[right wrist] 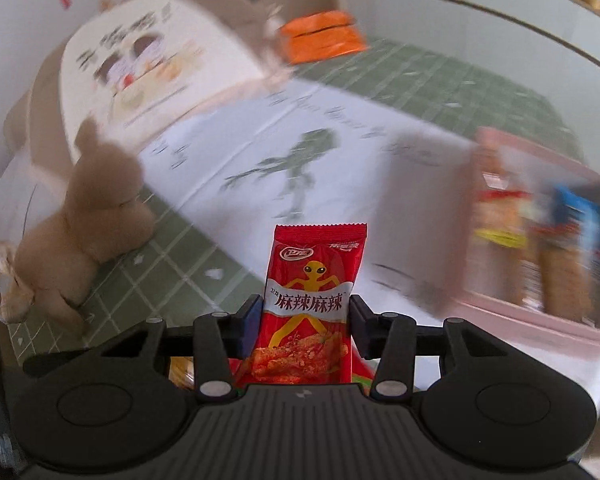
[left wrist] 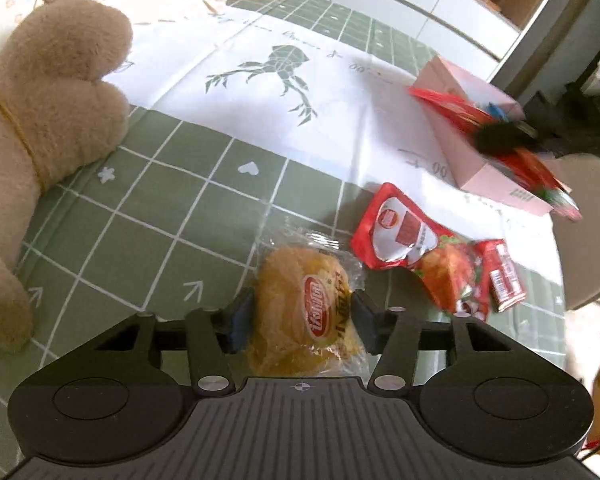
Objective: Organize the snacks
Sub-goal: 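Carry the spicy-strip packet with the right tool while the left carries the yellow bread packet to the box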
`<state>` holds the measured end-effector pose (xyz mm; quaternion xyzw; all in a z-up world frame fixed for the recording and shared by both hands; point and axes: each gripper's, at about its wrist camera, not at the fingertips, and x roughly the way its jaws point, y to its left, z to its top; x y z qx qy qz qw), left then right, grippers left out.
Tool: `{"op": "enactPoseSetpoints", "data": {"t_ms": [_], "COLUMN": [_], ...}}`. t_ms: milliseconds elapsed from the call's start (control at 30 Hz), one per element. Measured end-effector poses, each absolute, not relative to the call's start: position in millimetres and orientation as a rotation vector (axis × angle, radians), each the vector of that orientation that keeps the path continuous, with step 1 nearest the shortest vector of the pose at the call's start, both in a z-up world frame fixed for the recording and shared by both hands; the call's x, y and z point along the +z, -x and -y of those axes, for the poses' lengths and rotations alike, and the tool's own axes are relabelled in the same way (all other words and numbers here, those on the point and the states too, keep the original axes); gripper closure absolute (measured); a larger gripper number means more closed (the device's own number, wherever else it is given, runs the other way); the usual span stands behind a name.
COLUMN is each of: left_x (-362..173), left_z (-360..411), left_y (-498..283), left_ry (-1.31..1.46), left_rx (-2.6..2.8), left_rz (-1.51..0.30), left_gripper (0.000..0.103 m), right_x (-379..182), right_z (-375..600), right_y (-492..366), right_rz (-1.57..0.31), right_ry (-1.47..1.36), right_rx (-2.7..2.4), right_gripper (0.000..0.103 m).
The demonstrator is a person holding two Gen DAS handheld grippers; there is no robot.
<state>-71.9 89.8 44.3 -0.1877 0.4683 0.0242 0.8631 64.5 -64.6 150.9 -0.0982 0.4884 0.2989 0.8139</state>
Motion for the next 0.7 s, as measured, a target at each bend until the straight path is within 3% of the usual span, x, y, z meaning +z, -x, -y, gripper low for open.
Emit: {"op": "enactPoseSetpoints", "data": {"t_ms": [133, 200, 300, 433, 700], "left_x": [60.5, 80.9, 118.8, 146.6, 124.6], "left_z": [-90.6, -91.5, -88.3, -80.4, -85.3], "left_y": [78.6, 75.4, 62.5, 36.2, 21.2], "left_ry": [0.401, 0.405, 0.392, 0.31, 0.211], "left_rx": [0.013, -0.011, -0.053, -0.057, -0.027], "left_rz": [-0.928, -0.868, -0.757, -0.704, -0.847], "left_gripper": [0.057, 0.074, 0.086, 0.086, 0.082], "right_x": [153.5, 148.0, 134.9, 124.7, 103.9], "right_z": [126.8, 153.3, 189.4, 214.6, 210.9], "right_y": [-57.0, -55.6, -60.3, -61.7, -52.5], "right_rz": [-1.016, -1.027, -1.083, -1.094, -1.083], "right_ry": [0.232, 0.233, 0.168, 0.122, 0.121], "right_rx": [0.49, 0.424, 0.351, 0.286, 0.319], "right_gripper": [0.057, 0.057, 0.057, 0.057, 0.057]}}
